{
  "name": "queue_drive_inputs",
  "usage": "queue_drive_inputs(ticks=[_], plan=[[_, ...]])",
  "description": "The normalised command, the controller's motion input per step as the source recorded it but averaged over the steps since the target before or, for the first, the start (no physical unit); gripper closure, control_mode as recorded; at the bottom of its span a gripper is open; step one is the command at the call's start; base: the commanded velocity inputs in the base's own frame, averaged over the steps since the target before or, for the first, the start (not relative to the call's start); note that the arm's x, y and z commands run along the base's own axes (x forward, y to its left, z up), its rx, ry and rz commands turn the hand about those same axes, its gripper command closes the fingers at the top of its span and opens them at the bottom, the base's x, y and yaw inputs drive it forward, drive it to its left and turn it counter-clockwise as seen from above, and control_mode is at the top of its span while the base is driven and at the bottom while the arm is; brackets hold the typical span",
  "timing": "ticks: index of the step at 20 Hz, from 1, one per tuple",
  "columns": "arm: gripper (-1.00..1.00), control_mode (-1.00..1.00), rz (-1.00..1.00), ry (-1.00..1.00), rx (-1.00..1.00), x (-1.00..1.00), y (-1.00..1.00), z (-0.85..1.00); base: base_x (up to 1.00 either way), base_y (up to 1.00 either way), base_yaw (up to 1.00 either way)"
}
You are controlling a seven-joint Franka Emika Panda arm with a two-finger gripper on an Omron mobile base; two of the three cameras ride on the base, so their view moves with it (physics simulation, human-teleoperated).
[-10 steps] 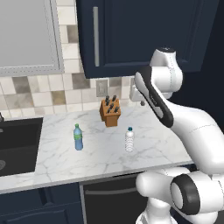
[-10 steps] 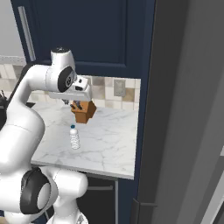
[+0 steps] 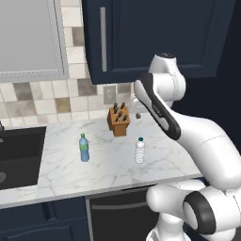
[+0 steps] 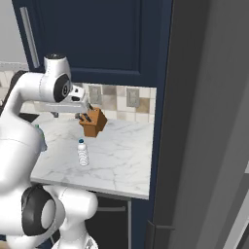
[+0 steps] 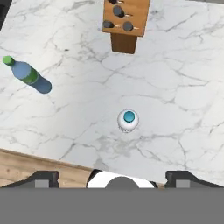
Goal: Take the bottled waters from the counter and place them in the freezer to freeze. Close the freezer door after placing the bottles.
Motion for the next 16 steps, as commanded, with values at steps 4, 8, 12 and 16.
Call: queue_drive_inputs(ticks=[4, 8, 12, 16], plan=[[-1.0, -1.0, 0.14, 0.0, 0.04, 0.0, 0.67, -0.09, 0.0, 0.0, 0.0], [-1.0, -1.0, 0.15, -0.06, 0.0, 0.06, 0.92, -0.15, 0.0, 0.0, 0.0], [-1.0, -1.0, 0.24, -0.28, 0.0, 0.0, 0.91, -0.41, 0.0, 0.0, 0.0], [-1.0, -1.0, 0.22, -0.33, 0.0, 0.0, 0.44, -0.56, 0.0, 0.0, 0.0]])
